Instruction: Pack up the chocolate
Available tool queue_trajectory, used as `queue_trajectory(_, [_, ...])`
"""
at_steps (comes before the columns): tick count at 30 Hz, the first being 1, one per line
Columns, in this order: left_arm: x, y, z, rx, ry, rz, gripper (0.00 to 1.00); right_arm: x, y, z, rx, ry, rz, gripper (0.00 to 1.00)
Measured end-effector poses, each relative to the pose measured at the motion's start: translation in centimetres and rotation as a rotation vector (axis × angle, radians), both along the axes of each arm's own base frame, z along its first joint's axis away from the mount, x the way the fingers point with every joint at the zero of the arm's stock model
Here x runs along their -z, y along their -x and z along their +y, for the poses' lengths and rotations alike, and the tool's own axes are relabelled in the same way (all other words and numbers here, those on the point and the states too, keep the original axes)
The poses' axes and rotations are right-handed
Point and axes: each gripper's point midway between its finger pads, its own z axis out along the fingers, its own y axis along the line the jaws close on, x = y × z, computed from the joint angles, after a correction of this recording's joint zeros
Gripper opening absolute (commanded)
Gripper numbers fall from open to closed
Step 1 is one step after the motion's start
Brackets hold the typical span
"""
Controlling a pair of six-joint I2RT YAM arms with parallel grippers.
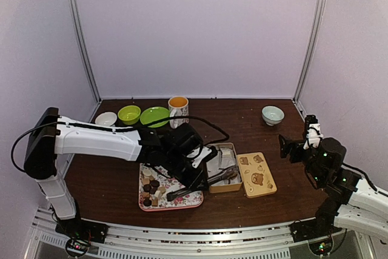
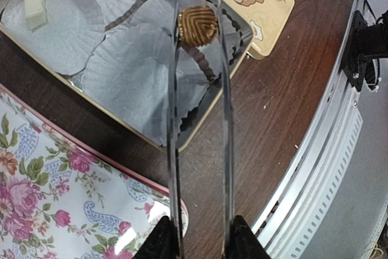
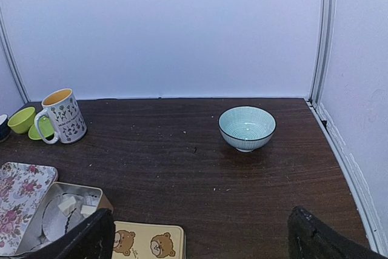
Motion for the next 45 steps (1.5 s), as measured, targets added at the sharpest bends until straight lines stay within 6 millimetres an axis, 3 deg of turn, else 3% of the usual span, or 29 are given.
queue_trajectory(5, [0.1, -0.1, 0.0, -0.008, -0.003, -0.002, 0.42, 0.0, 0.0, 0.0, 0.000, 0.000, 0.000, 1.00])
queue_trajectory(16, [-0.5, -0.3, -0.1, -0.016, -0.002, -0.026, 0.42, 0.0, 0.0, 0.0, 0.000, 0.000, 0.000, 1.00])
queue_trajectory(22, [-3.3, -0.7, 1.3, -0.048, 0.007, -0.082, 0.42, 0.0, 0.0, 0.0, 0.000, 0.000, 0.000, 1.00])
queue_trajectory(26, [-5.7, -0.8, 3.0, -0.074, 0.007, -0.122, 0.42, 0.0, 0.0, 0.0, 0.000, 0.001, 0.000, 1.00])
queue_trajectory(30, [-6.7, -0.6, 5.3, -0.099, -0.028, -0.148, 0.42, 0.0, 0.0, 0.0, 0.000, 0.001, 0.000, 1.00])
queue_trajectory(45, [-5.5, 4.1, 16.6, -0.193, -0.286, -0.019, 0.43, 0.0, 0.0, 0.0, -0.001, 0.004, 0.001, 1.00])
